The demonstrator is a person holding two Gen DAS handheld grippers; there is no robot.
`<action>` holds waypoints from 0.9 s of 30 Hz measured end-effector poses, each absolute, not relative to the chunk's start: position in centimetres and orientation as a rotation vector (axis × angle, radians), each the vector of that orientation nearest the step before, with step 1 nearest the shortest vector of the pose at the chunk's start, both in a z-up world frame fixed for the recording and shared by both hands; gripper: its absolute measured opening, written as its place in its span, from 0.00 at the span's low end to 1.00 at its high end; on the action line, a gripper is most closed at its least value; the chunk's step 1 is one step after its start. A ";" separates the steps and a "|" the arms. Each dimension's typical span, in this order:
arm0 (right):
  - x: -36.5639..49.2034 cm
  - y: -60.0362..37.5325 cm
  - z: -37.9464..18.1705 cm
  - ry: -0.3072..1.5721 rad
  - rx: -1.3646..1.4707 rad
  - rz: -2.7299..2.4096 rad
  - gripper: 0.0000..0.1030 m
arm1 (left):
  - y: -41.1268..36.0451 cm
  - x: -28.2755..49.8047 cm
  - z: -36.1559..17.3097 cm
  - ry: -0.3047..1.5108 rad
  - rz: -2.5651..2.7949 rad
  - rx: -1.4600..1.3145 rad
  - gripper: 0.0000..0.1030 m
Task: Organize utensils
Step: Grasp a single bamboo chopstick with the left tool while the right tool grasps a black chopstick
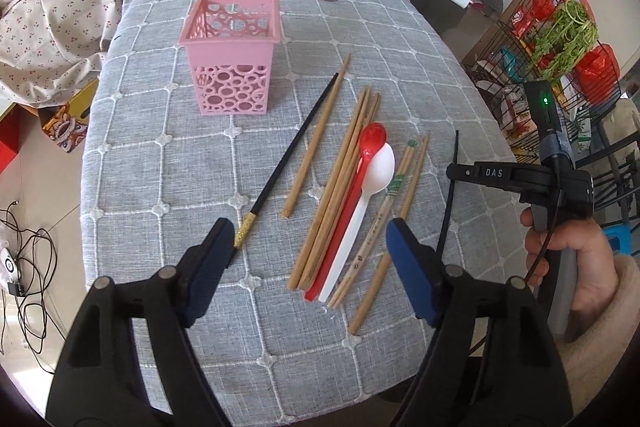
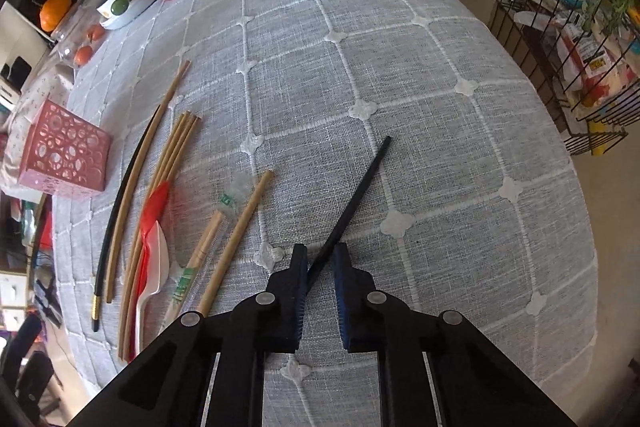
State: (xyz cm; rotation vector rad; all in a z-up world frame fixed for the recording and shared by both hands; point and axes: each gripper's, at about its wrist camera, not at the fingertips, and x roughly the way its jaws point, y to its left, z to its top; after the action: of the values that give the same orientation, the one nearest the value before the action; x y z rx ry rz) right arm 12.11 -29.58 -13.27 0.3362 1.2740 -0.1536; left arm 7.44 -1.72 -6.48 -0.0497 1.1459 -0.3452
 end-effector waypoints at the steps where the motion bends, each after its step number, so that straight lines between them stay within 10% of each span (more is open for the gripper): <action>1: 12.1 -30.0 -13.3 1.276 0.359 -0.141 0.08 | -2.0 7.6 -6.5 1.152 -0.359 -0.043 0.68; 9: 11.0 -31.6 -10.9 1.221 0.444 -0.055 0.05 | -6.3 12.8 -6.9 1.219 -0.393 0.074 0.33; 27: 11.5 -31.3 -8.3 1.156 0.458 0.086 0.05 | -11.8 21.4 -13.4 1.321 -0.280 0.186 0.14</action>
State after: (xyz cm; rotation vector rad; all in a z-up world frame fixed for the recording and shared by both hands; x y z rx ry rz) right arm 11.51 -31.28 -8.28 0.4581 1.1555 0.0860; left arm 21.38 -11.82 -13.37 0.1857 1.3206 -0.2801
